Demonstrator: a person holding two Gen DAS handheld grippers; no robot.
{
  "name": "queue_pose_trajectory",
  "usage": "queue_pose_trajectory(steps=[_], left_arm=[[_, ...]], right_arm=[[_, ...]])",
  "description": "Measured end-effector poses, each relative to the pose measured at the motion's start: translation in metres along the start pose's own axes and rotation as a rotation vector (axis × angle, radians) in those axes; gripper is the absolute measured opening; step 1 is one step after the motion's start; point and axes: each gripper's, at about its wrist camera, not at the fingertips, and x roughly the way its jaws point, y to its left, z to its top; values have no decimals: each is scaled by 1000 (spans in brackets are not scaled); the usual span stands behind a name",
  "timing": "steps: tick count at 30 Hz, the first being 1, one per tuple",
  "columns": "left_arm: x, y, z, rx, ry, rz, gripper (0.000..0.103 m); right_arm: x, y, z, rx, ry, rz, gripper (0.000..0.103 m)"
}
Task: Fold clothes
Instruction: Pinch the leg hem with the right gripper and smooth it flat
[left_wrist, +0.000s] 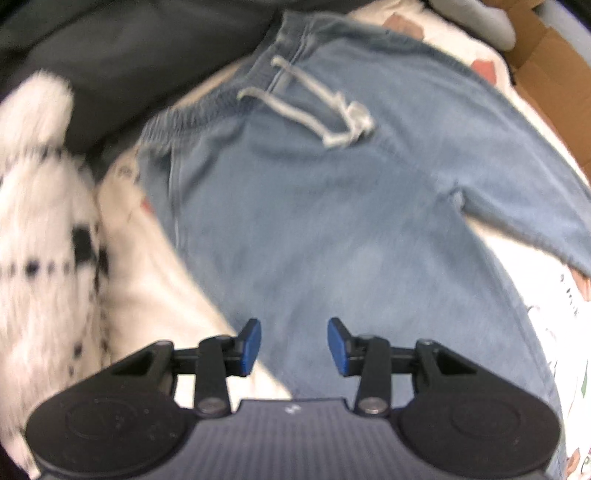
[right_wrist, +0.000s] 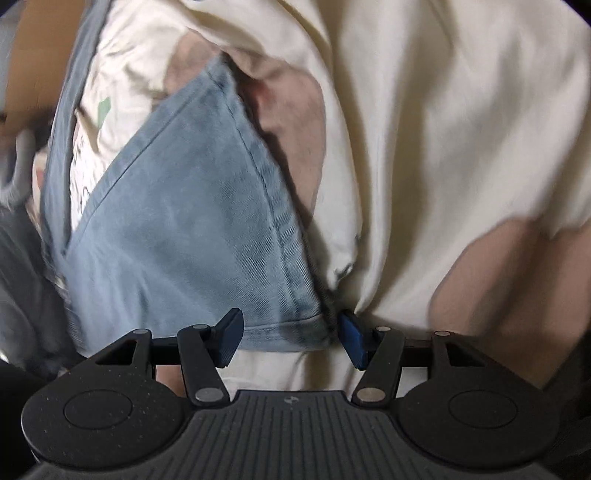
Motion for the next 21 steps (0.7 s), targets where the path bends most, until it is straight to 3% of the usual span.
queue_pose_trajectory(steps=[4,5,8,21], left_arm=[[5,6,-24,-12,32,4,43],[6,7,-28,-13,37,3,43],[9,9,-39,-9,54,4,43],[10,4,-47,32,64,-7,44]], right_arm=[[5,0,2,41,3,27,55],[4,0,2,42,3,35,42],[-1,-1,1,37,22,63,23],[-15,21,4,-3,21,107,24]])
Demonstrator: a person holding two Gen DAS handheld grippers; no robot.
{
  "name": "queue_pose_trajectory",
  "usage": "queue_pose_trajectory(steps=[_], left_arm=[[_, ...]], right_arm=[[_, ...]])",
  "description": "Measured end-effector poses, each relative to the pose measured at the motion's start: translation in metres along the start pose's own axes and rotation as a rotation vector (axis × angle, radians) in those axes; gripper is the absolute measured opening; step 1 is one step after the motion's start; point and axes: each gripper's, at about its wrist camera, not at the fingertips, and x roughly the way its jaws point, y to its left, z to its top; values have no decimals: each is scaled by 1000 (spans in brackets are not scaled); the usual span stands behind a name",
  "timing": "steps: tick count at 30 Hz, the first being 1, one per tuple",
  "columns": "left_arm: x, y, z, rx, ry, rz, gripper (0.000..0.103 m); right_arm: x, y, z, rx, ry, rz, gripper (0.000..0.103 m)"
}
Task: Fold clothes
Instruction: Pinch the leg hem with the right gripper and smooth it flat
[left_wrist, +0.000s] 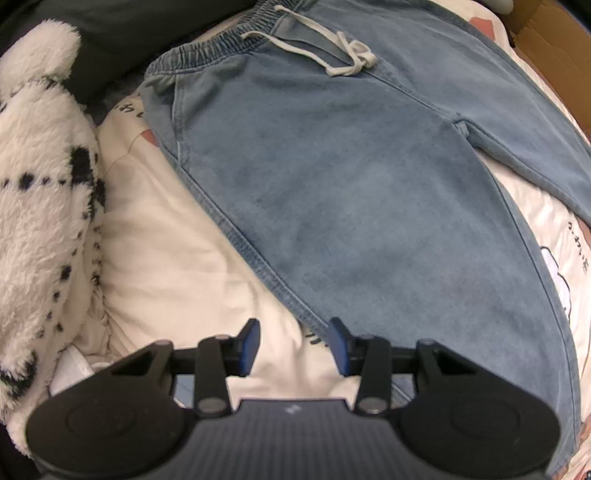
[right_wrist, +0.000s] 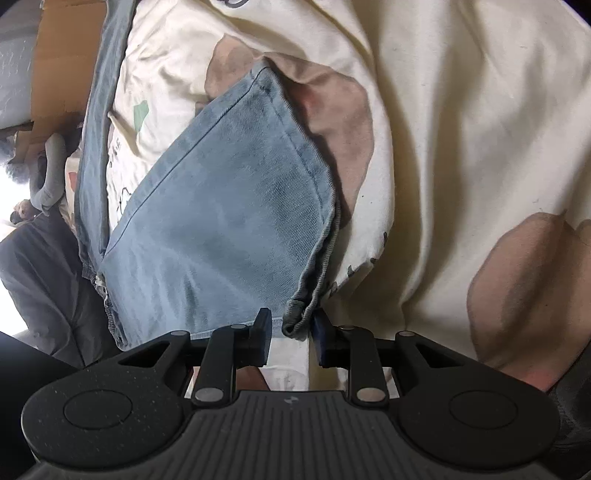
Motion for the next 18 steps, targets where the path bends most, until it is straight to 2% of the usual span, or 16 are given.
queue_pose_trajectory(steps=[4,6,11,14,18], left_arm=[[-1,-1,0,3,-3,1,48],[1,-1,-1,5,-1,3,48],[7,-2,-3,13,18,8,48],[7,-4,-4,22,21,3,48],[7,-6,-3,31,21,3,48]], right_arm=[[-5,4,1,7,3,-11,27],[-9,7,1,2,-2,-4,31],[-14,9,5,-8,-2,2,33],[-8,5,6,5,3,4,37],[8,-10,5,54,9,-3,38]])
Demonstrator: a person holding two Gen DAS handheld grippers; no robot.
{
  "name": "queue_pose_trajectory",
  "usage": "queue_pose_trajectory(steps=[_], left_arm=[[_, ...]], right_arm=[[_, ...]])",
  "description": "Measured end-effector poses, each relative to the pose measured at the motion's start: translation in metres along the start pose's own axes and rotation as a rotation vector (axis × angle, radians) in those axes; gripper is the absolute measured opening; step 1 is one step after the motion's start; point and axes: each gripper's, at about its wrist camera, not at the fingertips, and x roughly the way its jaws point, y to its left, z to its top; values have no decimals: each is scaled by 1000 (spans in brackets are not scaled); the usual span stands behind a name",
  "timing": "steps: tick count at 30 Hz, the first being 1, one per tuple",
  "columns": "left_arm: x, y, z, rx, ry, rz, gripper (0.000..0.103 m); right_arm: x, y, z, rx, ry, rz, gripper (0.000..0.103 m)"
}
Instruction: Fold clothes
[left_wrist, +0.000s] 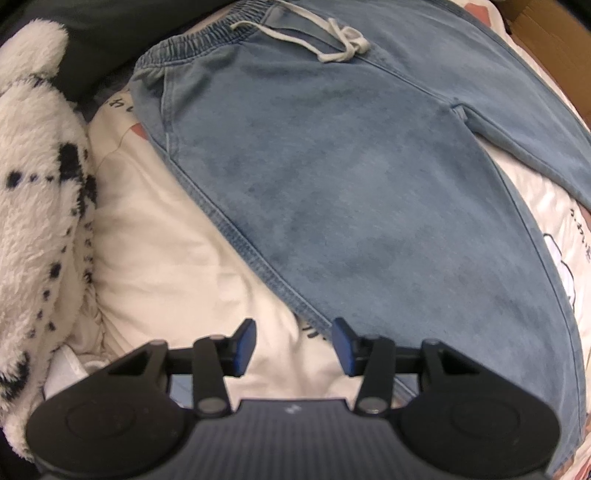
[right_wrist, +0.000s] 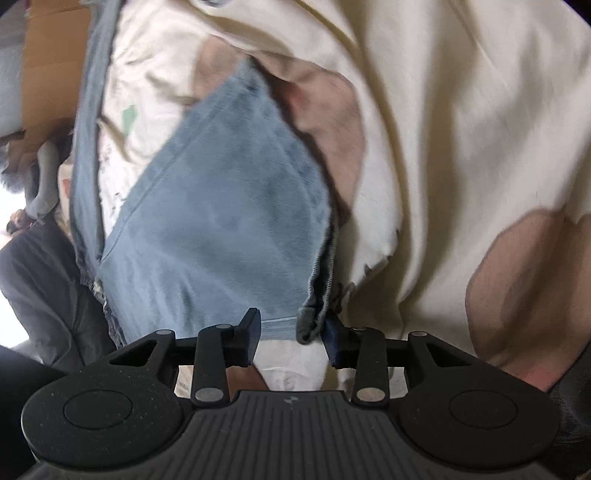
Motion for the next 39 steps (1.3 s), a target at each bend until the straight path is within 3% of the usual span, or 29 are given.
queue_pose_trajectory(steps=[8,14,15,17,27,39], left_arm=[[6,-1,6,0,5,0,48],[20,0,12,-15,13,-9,48],[23,1,12,-18,14,-15,48],[28,1,12,-32,11,-38,48],[57,14,10,-142,3,-138,48],[59,66,12,-363,-121,-239,48]], right_arm=[[15,-6,0,36,-62,43,36],[23,11,7,-26,-42,-13,36],[23,13,7,-39,-44,-32,34],[20,19,6,-60,-58,-65,10],[-26,60,-4,-166,-170,-121,9],[-57,88,-17,-182,-235,-121,9]])
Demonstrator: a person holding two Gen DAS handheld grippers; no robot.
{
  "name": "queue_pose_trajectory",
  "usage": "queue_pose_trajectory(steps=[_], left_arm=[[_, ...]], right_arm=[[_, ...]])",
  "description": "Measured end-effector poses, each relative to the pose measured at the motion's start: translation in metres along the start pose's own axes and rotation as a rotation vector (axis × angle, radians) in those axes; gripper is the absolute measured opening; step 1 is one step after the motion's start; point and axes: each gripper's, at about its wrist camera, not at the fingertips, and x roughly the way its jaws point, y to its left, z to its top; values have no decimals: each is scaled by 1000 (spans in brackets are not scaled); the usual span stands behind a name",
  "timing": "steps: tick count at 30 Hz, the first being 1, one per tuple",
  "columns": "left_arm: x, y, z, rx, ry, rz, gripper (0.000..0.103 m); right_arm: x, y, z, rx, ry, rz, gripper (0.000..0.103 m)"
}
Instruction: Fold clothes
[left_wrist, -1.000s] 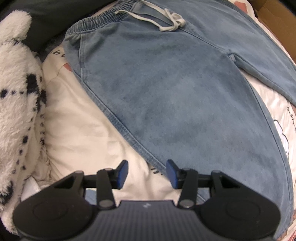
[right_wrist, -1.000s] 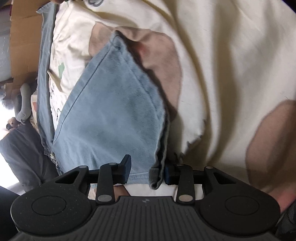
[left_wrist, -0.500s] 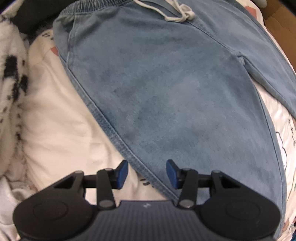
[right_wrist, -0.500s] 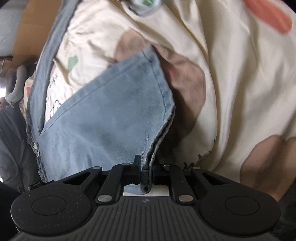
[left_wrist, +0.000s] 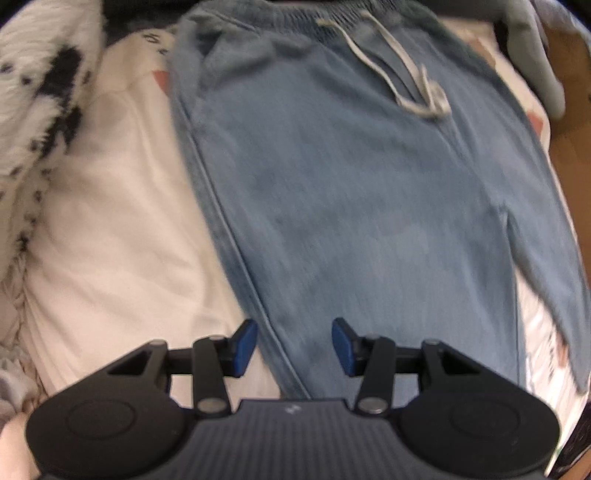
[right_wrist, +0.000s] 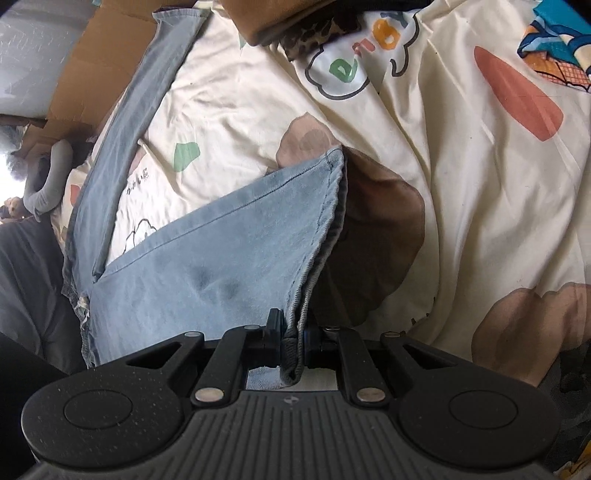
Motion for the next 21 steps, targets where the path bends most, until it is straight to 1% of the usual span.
queue_pose_trajectory(steps=[3,5,9,13,16,21], left_arm=[[-7,17,11,-63,-44,-11,48],[-7,29,17,-99,-54,-22,48],[-4,37,27,-87,-59,-32,48],[3,43,32,-118,-62,-78,48],[11,53,39,-143,-69,-97,48],[12,69,42,-257,-127,-184,48]], right_arm=[[-4,1,-1,9,-16,1,9],[-6,1,-2,10,-21,-1,9],[-10,9,-3,-1,-24,-19,9],[-19,19,1,-21,-39,-30,9],[-23,27,4,-33,-40,-45,9],[-26,44,7,-75,-38,-79,9]])
